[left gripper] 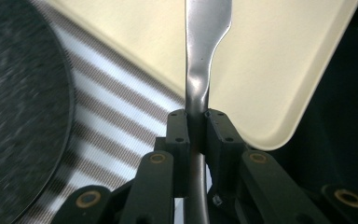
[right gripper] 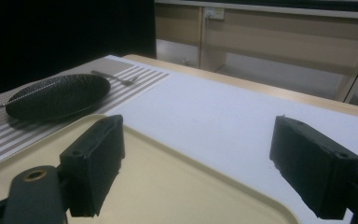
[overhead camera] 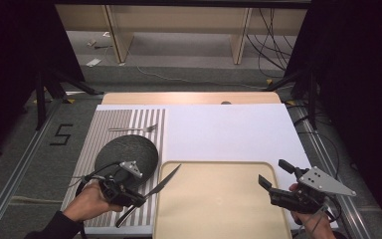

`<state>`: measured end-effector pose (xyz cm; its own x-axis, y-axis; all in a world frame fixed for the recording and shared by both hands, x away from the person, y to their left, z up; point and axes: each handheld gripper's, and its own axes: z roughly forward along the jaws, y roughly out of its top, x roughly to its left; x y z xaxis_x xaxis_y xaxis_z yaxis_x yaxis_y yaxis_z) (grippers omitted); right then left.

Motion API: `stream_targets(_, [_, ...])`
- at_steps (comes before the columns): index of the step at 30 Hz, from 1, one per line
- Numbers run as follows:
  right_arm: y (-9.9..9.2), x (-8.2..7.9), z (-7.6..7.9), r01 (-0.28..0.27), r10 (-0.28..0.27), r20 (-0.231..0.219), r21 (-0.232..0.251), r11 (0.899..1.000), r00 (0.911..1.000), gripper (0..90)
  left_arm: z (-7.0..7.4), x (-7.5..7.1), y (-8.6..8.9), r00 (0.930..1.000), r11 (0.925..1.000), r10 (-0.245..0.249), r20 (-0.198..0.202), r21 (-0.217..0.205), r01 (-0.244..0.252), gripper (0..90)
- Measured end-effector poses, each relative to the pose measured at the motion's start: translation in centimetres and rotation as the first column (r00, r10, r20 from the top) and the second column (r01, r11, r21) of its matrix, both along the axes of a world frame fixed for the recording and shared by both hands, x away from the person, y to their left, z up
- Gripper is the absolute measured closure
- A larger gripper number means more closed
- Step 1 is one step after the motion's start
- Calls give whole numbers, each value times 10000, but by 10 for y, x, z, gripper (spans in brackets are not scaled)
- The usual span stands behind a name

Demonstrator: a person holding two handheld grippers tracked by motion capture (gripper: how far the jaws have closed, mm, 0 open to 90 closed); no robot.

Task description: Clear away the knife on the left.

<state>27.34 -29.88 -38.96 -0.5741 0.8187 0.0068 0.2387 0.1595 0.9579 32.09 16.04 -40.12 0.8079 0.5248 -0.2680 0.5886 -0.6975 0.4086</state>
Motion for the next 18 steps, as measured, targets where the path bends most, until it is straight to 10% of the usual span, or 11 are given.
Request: stream_targets(18, [0,0,0,-10,10,-24,31,10000,10000,188,-6,12,-43,9982,9996,-242,-552,-142,235,801])
